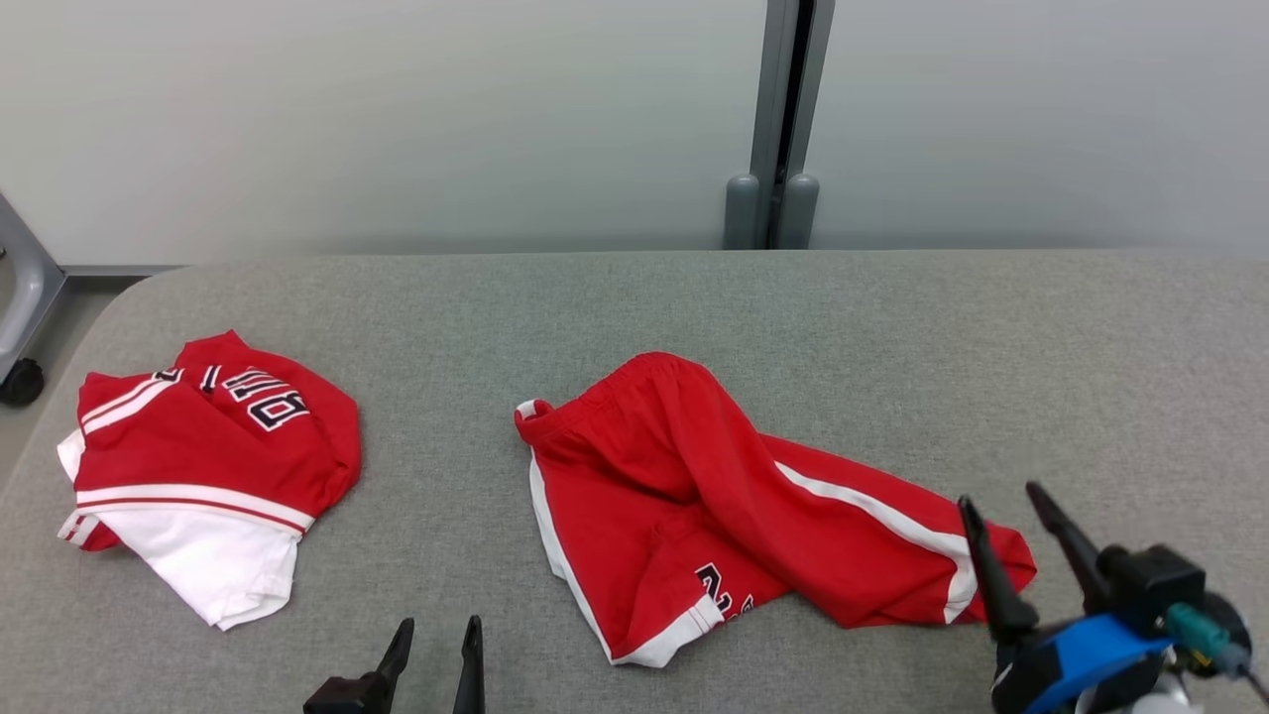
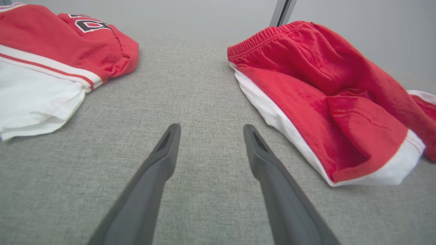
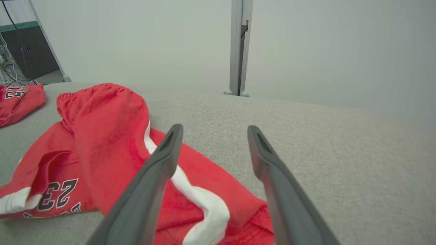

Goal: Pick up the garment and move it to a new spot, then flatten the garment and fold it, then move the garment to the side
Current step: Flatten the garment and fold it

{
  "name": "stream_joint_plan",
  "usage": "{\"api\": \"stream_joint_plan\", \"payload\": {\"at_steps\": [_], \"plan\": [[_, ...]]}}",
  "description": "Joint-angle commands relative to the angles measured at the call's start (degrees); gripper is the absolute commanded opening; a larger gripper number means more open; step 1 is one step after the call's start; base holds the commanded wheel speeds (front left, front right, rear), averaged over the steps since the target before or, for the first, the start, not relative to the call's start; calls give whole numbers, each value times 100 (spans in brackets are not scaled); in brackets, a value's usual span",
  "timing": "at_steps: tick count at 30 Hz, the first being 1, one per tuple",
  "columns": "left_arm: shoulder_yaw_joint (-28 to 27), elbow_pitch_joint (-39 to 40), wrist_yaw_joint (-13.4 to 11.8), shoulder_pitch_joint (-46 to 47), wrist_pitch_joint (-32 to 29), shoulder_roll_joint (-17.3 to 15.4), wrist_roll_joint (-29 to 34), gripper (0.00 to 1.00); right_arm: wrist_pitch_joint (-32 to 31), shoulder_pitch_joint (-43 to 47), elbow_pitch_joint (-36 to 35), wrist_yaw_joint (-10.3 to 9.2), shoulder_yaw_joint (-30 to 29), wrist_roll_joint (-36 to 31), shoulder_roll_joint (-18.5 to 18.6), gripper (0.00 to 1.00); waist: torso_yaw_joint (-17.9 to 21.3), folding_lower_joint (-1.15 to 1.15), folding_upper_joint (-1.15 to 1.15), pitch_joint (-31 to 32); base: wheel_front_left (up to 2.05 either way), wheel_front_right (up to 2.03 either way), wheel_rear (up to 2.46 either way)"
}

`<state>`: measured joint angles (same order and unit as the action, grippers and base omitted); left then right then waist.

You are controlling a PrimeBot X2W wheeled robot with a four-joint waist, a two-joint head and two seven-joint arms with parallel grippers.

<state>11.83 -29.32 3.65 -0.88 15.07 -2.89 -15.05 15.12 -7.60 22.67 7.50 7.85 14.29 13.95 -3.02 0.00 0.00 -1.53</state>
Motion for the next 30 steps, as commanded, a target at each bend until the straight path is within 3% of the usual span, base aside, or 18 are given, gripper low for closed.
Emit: {"api": "stream_joint_plan", "payload": {"at_steps": [1, 8, 20, 21, 22, 23, 30], "plan": [[-7, 4, 5, -62, 15, -2, -5, 100, 4, 213, -23, -1, 7, -67, -76, 100, 27, 0, 0, 51, 0, 0, 0], [15, 14, 16, -102, 16, -2, -28, 100, 4, 541, 497, -1, 23, -379, -247, 100, 48, 0, 0, 88, 0, 0, 0], [54, 50, 22, 5, 16, -1, -11, 100, 3, -62, 1542, -2, -186, -762, -510, 98, -138, 0, 0, -135, 0, 0, 0], [49, 53, 22, 11, 15, -1, -5, 100, 4, -122, 1666, -2, -214, -796, -508, 71, -147, 0, 0, -146, 0, 0, 0], [41, 56, 17, 16, 15, 0, -3, 100, 4, -177, 1746, -1, -238, -822, -506, 4, -153, 0, 0, -154, 0, 0, 0], [26, 64, 11, 23, 15, -1, -7, 100, 3, -208, 1796, -2, -272, -869, -475, 0, -155, 0, 0, -162, 0, 0, 0], [-30, 150, -3, -15, 15, -1, -49, 100, 3, 95, 1107, -2, -539, -1161, -4, 0, 0, 0, 0, -134, 0, 0, 0]]}}
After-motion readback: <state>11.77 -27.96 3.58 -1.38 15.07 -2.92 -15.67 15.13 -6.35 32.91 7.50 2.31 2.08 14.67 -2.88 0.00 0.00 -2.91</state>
